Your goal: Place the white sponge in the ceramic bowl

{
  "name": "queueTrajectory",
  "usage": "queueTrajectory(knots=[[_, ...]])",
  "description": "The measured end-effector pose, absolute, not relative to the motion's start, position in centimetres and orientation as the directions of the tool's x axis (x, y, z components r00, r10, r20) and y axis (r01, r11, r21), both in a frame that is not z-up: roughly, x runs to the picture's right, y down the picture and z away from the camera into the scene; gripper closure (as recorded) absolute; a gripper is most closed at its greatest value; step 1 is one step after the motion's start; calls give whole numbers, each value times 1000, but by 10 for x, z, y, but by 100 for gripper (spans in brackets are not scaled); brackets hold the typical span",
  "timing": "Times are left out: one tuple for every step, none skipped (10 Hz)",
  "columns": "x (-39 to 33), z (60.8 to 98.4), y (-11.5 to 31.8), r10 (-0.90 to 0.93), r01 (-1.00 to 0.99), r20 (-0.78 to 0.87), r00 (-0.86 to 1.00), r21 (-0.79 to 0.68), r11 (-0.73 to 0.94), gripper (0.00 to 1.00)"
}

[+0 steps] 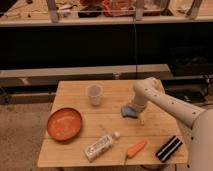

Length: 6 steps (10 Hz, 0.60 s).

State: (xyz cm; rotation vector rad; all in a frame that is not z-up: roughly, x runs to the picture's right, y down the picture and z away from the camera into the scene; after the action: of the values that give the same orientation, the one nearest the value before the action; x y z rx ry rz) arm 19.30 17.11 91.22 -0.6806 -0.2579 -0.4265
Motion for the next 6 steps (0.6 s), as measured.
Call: queueTrajectory(knots=[[193,912,171,-295,461,365,883,-551,696,20],[191,910,171,-302,467,367,880,-547,695,20],[185,899,171,-317,478,369,874,-530,701,20],[179,885,169,-330,484,365,871,-517,706,20],[175,875,168,-337,488,364,869,-510,708,20],[173,868,165,-348,495,361,865,-504,708,20]])
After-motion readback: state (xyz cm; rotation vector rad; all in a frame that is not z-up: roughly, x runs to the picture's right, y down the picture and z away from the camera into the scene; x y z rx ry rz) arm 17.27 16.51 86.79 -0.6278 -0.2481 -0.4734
